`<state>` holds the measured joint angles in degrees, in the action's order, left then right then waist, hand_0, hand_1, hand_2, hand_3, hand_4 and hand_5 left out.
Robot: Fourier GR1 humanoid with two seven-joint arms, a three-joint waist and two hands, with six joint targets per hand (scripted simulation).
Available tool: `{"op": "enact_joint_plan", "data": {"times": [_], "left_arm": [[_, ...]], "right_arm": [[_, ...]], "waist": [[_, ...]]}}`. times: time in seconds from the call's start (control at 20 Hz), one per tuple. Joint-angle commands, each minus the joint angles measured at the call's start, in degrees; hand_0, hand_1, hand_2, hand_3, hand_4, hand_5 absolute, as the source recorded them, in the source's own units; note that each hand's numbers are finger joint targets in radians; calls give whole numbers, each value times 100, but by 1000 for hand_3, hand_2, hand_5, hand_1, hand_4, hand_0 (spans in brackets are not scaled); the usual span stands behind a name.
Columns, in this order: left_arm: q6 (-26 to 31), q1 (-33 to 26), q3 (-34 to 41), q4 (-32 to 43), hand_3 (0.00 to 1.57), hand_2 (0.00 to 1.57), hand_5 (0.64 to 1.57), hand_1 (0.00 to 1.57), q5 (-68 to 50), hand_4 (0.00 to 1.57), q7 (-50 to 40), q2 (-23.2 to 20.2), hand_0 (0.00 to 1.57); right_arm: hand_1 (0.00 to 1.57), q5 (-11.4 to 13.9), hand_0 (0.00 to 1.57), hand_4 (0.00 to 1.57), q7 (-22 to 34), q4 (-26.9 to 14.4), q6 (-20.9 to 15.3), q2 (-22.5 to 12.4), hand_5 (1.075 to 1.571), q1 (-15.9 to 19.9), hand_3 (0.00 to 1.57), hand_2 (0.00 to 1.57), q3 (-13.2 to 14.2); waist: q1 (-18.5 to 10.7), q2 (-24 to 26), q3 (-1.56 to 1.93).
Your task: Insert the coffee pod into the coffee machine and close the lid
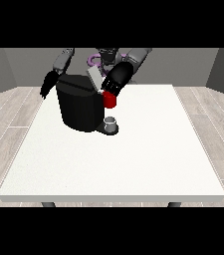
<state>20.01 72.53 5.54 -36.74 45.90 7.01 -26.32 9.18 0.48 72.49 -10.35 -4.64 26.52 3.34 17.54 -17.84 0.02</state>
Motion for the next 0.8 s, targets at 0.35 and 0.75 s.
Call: {"op": "enact_joint_plan", "data": {"times": [0.35, 0.75], "left_arm": [[-250, -240, -43, 174, 1016, 1136, 1571, 1115, 213, 0, 541, -239, 1115], [-529, 295, 154, 36, 947, 1201, 1571, 1233, 152, 0, 425, -161, 1233]], "right_arm": [[0, 11, 0, 0, -53, 181, -4, -24, 1571, -201, 0, 0, -13], [0, 36, 0, 61, -221, 65, -72, 24, 1571, 27, 0, 0, -3]], "waist": [[29, -127, -1], [161, -357, 2]]}}
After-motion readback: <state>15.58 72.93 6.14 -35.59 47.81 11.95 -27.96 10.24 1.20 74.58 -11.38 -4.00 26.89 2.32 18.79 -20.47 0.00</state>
